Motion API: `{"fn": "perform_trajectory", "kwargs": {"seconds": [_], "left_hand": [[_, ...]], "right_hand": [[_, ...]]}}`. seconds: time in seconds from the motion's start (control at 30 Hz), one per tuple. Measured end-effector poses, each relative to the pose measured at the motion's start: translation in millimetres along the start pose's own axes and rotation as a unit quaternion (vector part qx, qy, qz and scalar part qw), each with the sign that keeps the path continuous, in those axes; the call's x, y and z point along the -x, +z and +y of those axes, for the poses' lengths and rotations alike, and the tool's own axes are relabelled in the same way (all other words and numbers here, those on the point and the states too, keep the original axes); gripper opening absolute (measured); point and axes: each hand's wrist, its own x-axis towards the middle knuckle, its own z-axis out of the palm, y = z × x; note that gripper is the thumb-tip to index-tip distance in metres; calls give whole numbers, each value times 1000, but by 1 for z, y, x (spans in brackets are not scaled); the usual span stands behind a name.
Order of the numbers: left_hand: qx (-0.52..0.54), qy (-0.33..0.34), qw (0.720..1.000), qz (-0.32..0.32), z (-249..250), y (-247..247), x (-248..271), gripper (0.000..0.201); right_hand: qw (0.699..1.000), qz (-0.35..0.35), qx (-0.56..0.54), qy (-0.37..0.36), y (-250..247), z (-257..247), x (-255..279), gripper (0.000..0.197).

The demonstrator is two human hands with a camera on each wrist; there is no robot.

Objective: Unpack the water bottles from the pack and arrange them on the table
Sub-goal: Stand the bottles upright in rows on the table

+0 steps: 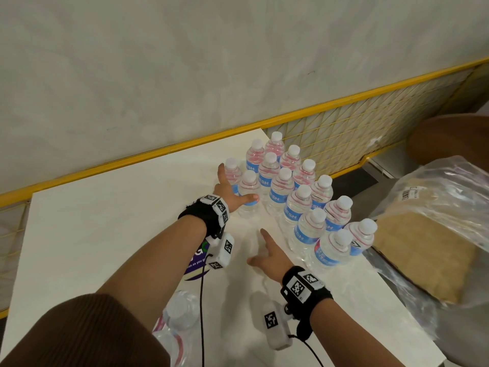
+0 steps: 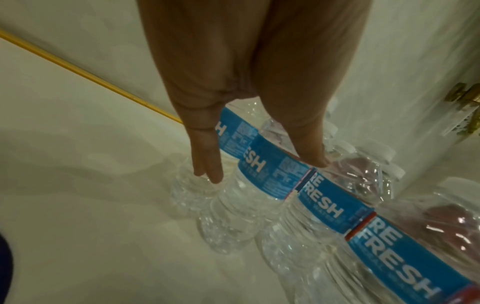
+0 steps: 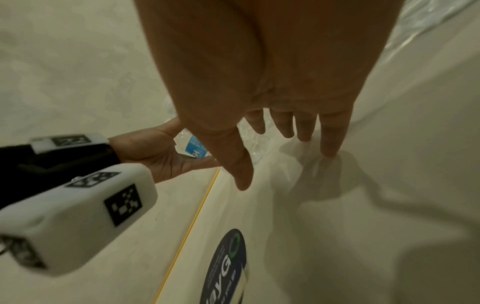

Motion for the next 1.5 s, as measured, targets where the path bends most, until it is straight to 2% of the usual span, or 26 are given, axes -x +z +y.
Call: {"fn": "perform_trajectory", "kwargs": {"seconds": [0.27,0.33,0.43,0.5,0.63,0.7,0.8,0.87,0.93,1.1,1.17,1.33,1.43,1.5], "left_hand": [[19,13,1000,1,-3,0,-9,141],[19,4,1000,5,-2,-1,-10,142],[-5,3,1000,-16,4,-7,-7,139],[-16,-22,999,-27,5,-16,-10,128],[-23,-48,999,12,4,-35,-15,90],[-42,-44,998,-21,7,-38,-14,79],[-70,-20,996,-55,11,-36,-12,74],[-80,-8,996,-49,9,-33,-16,77],[-21,-39,998,-38,5,-29,-17,83],[139,-77,987,-8,4,-20,-15,76],[139,-76,987,-15,6,-20,-15,77],[42,-67,994,-77,14,-23,-10,92],[25,-88,994,-53,15,-23,-7,100],[23,-67,995,-66,16,-19,-2,103]], "right_hand": [[997,-11,77,-14,6,12,7,88],[999,-6,51,-10,4,8,7,90],[999,13,-46,-23,-2,-7,0,94],[990,30,-126,-48,-5,-23,-8,94],[973,38,-207,-91,-11,-54,-24,92],[972,31,-218,-84,-11,-63,-30,94],[973,33,-219,-73,-13,-66,-38,98],[974,33,-212,-72,-15,-66,-40,99],[975,31,-208,-69,-13,-64,-40,100],[972,27,-216,-87,-2,-59,-37,101],[971,25,-219,-96,-2,-60,-38,102],[974,16,-208,-93,-9,-62,-42,102],[975,9,-206,-82,-10,-60,-42,103],[974,12,-206,-92,-10,-61,-41,102]]}}
